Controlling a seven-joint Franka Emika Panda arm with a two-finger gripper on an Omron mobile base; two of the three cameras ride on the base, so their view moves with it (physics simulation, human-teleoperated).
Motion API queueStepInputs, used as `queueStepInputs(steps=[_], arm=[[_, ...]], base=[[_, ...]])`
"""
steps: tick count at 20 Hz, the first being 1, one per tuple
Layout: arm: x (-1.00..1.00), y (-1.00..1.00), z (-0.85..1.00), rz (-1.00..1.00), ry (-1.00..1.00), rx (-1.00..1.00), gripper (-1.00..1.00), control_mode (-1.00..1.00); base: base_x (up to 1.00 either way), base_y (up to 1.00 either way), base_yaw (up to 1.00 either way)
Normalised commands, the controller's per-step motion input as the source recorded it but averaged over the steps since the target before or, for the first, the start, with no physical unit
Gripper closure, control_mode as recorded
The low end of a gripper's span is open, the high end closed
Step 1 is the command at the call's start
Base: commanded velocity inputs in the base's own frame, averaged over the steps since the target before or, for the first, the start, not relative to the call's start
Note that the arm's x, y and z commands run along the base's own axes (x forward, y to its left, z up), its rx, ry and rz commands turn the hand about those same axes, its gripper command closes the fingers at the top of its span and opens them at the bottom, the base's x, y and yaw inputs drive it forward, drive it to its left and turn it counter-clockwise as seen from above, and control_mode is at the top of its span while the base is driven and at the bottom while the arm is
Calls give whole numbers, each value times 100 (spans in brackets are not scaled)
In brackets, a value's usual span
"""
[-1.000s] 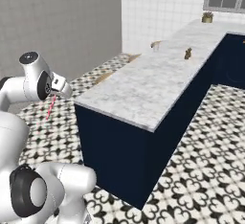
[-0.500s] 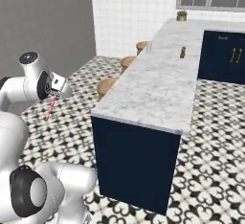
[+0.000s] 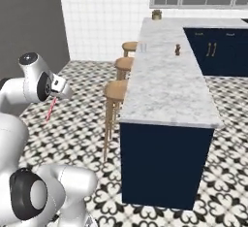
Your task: Take a straw from the drawer in front and place it inside the glass cup on the dining counter.
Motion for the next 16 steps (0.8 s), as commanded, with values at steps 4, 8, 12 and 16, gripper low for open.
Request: queueStepInputs(steps=[4, 8, 12, 16], arm=[[0, 0, 0, 0, 0, 0, 100, 100], [0, 0, 0, 0, 0, 0, 100, 100], [0, 0, 0, 0, 0, 0, 100, 100], [0, 0, 0, 0, 0, 0, 100, 100]], base=[[22, 100, -41], [21, 100, -40], [32, 100, -41], [47, 100, -42]])
